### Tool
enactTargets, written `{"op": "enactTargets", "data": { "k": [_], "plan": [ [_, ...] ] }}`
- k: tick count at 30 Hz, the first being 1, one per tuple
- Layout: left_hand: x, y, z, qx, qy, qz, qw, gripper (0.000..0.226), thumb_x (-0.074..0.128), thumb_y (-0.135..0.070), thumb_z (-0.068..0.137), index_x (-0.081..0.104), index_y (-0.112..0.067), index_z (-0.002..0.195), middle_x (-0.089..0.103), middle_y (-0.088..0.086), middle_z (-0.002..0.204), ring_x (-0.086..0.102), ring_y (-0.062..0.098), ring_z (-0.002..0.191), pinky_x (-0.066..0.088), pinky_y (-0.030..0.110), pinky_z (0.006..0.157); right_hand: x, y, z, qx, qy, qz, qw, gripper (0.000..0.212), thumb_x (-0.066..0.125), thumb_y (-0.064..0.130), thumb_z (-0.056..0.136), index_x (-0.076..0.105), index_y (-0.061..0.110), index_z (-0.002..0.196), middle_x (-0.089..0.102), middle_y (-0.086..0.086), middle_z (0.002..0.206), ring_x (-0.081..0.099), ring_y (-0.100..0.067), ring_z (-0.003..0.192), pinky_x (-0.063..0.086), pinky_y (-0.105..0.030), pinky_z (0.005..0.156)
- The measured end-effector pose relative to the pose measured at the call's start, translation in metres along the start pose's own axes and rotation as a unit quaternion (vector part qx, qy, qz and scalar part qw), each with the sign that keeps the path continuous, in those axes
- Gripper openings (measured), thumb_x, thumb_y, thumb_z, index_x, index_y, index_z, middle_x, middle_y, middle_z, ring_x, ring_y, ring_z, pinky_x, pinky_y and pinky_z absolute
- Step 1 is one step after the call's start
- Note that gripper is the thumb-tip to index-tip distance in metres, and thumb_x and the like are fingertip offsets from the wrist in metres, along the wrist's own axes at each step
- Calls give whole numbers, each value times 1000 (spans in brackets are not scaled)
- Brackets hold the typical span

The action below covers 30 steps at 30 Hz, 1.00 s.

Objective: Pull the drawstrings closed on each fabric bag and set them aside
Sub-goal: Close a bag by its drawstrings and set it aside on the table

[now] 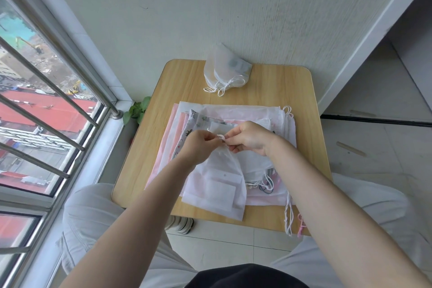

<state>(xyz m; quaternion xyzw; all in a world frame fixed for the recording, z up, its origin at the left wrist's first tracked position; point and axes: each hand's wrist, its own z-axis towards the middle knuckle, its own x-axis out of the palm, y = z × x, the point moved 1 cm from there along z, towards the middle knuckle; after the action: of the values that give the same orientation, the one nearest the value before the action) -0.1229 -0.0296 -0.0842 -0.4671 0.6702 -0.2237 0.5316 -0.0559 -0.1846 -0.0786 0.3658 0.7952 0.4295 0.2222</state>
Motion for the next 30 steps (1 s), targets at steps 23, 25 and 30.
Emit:
{"op": "enactTargets", "data": {
  "k": [23, 25, 30],
  "plan": [
    [-21, -19, 30, 140, 75, 280, 947, 37, 81, -42, 74, 69, -25, 105, 52, -4, 96, 50, 14, 91, 37, 24, 75, -11, 24, 17, -143, -147, -217, 954, 7, 79, 18, 79, 72, 17, 78, 63, 4, 70, 54, -8, 62, 49, -31, 69],
    [-21, -28, 39, 115, 43, 274, 954, 24, 79, -42, 76, 64, -23, 76, 51, -7, 76, 49, 15, 78, 34, 24, 63, -16, 30, 18, -138, -162, -236, 948, 19, 78, 32, 79, 70, 19, 89, 58, 10, 77, 51, -2, 68, 42, -24, 66],
    [-33, -48, 72, 52, -72, 145, 985, 45, 74, -36, 81, 39, -19, 57, 38, -7, 56, 38, 10, 53, 26, 21, 46, -46, 48, 29, -45, -147, -340, 928, 29, 77, 34, 77, 67, 15, 98, 55, 8, 85, 56, -14, 80, 41, -25, 62]
  ]
}}
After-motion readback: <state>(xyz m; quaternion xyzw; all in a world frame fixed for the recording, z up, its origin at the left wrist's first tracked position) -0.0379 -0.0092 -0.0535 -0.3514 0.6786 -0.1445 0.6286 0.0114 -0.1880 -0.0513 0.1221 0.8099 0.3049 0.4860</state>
